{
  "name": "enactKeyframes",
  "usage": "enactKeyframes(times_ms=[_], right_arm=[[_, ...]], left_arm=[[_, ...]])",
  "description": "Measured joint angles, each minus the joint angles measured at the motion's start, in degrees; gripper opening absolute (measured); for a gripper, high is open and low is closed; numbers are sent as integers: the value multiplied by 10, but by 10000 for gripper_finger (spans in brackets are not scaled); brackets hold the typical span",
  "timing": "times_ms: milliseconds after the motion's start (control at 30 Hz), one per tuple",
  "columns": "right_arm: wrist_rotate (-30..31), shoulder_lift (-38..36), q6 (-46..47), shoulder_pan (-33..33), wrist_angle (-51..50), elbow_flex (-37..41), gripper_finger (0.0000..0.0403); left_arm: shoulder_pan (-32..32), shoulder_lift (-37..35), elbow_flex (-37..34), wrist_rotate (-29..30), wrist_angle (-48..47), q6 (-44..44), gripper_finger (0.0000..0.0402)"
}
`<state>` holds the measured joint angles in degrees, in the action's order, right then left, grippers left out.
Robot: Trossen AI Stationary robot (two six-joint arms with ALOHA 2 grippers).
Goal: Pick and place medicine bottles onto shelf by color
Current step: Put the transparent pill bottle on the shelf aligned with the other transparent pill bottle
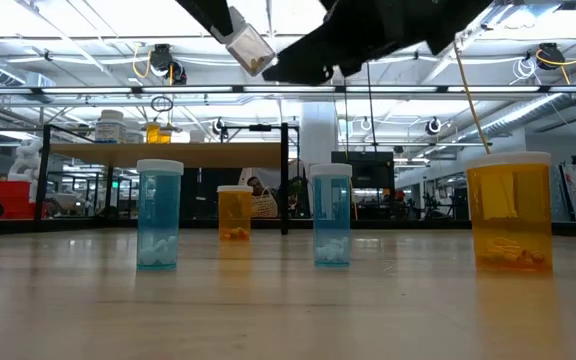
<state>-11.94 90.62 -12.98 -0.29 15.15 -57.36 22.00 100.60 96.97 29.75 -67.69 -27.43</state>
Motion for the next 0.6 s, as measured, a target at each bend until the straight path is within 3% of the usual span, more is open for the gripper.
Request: enactKeyframes(times_ms=[167,367,600], right_arm=[[12,-12,-12,33,6,0,316],[105,-10,-31,58,31,0,315],[103,-5,-29,58,36,0,314]], left_arm=[[0,0,0,1,1,-69,157],[-2,0,0,0,8,-118,156],[-2,0,0,-2,24,-121,159]])
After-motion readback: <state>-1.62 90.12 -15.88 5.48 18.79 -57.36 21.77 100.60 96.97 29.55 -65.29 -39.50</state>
